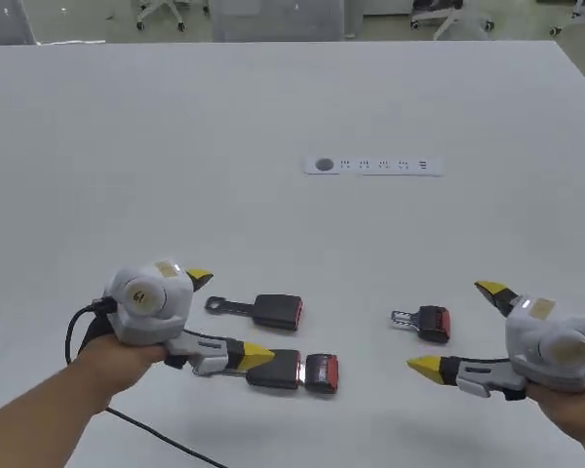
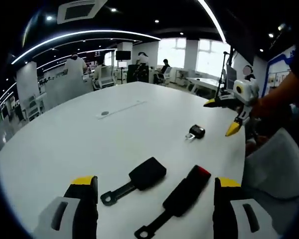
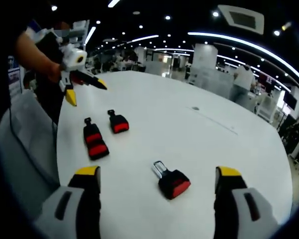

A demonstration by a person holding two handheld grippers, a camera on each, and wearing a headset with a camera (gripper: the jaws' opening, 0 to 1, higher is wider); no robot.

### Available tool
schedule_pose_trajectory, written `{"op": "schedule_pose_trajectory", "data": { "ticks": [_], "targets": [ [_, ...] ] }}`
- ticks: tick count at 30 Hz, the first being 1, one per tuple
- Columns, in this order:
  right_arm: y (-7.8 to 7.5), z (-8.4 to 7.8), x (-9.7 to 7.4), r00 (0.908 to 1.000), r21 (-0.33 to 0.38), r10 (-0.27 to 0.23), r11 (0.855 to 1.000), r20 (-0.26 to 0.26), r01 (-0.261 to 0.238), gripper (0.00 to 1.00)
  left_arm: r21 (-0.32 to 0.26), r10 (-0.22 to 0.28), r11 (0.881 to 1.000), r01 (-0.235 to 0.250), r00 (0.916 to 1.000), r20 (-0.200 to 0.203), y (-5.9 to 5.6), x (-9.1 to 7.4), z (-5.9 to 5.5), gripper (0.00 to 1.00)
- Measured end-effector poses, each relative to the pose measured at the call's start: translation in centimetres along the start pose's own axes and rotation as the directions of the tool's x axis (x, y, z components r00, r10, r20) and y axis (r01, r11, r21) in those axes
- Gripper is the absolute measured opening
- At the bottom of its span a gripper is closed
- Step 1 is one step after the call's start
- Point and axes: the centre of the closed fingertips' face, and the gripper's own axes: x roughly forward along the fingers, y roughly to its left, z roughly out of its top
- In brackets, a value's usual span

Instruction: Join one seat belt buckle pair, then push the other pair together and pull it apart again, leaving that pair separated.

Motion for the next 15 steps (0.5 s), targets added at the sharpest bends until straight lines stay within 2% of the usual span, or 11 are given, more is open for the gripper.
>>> {"op": "schedule_pose_trajectory", "data": {
  "ticks": [5, 9, 12, 15],
  "targets": [
    [1.2, 0.3, -0.9, 0.9998, 0.005, -0.009, 1.0, 0.02, 0.009, 0.98, -0.019, 0.021, 1.0, -0.02, 0.9985, 0.05, -0.7, -1.2, 0.0, 1.0],
    [2.1, 0.0, -1.6, 0.9993, 0.009, -0.015, 1.0, 0.033, 0.015, 1.0, -0.023, 0.021, 1.0, -0.019, 0.9986, 0.049, -1.3, -1.6, -0.4, 1.0],
    [2.9, -0.4, -2.1, 0.9995, -0.012, -0.01, 1.0, 0.029, 0.01, 1.0, -0.017, -0.01, 1.0, 0.011, 0.998, 0.062, -2.5, -2.2, -0.5, 1.0],
    [3.6, -0.6, -2.8, 0.9996, -0.02, -0.002, 1.0, 0.029, 0.002, 1.0, 0.007, -0.009, 1.0, 0.008, 0.9987, 0.05, -2.6, -2.6, -0.9, 1.0]
  ]
}}
